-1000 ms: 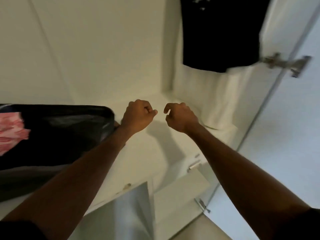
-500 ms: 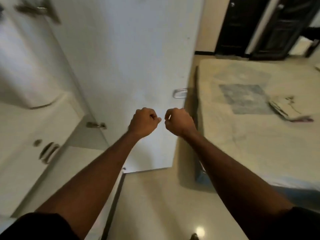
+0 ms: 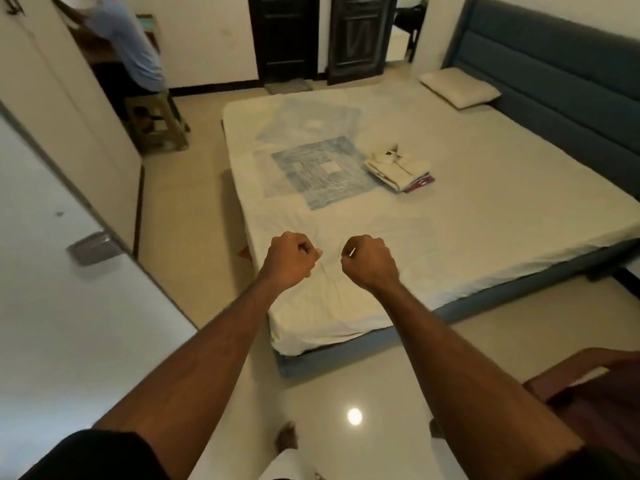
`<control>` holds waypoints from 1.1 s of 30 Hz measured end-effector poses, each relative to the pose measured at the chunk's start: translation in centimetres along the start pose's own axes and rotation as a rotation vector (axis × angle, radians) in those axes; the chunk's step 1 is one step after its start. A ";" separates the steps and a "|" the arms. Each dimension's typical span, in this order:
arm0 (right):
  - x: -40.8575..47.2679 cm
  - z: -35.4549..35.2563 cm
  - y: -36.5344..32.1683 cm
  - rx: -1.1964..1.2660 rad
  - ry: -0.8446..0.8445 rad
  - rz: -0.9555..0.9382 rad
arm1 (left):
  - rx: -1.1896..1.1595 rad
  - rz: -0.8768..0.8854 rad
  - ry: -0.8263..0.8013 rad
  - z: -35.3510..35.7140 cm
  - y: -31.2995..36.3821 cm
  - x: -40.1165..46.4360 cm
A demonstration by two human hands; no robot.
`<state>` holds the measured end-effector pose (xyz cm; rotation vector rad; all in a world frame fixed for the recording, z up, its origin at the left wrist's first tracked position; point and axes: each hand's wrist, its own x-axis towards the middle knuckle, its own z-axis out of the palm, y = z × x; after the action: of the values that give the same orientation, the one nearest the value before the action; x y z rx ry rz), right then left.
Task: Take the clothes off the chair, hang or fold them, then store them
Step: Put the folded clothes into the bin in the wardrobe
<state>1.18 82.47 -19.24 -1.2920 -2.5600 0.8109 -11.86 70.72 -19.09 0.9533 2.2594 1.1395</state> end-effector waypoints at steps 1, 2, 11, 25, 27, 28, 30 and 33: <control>1.3 -0.4 0.9 0.007 0.002 0.020 | -0.005 0.003 -0.006 1.0 0.6 1.5; 3.1 -0.8 2.0 0.014 0.008 0.040 | -0.002 0.007 -0.020 2.1 1.3 3.5; 20.9 -2.8 8.3 0.008 0.037 0.146 | -0.117 -0.023 -0.075 9.6 3.9 22.5; 44.9 -6.7 23.5 0.098 -0.019 0.260 | -0.241 -0.248 -0.233 24.1 6.7 46.4; 50.1 -7.5 27.7 0.103 -0.021 0.261 | -0.249 -0.283 -0.244 27.7 6.8 50.8; 52.5 -7.8 29.6 0.107 -0.023 0.272 | -0.250 -0.307 -0.250 29.2 6.8 52.6; 58.2 -8.3 33.7 0.107 -0.049 0.289 | -0.274 -0.367 -0.234 32.7 6.5 56.6; 66.0 -7.9 39.4 0.092 -0.118 0.306 | -0.362 -0.517 -0.214 38.3 5.4 61.9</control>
<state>-8.90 156.25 -40.00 -1.6772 -2.4083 1.0757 -26.78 138.78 -40.84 0.3036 1.8793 1.0909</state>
